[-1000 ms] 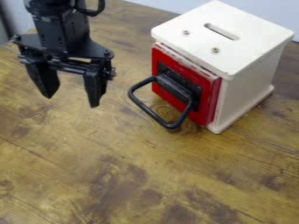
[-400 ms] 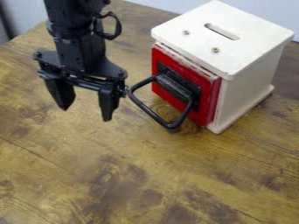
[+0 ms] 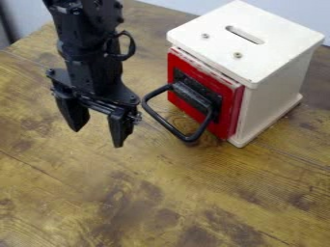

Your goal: Close the drawer

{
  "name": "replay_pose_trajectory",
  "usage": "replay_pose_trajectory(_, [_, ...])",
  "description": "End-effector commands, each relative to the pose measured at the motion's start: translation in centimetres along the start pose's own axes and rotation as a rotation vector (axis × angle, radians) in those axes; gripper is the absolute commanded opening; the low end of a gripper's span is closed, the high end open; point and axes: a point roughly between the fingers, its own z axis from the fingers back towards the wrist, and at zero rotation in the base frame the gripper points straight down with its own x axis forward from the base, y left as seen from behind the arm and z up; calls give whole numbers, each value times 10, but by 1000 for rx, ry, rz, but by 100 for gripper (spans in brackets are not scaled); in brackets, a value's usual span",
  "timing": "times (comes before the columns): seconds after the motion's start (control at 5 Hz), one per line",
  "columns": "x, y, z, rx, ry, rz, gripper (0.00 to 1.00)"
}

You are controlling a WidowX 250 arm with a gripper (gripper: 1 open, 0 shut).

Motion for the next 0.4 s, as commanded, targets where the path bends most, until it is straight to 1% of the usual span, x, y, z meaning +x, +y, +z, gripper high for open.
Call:
replay_pose_trajectory(0.0, [9,19,14,3,-65,66,100])
replay_pose_trajectory(0.2, [11,26,17,-1,-66,29,100])
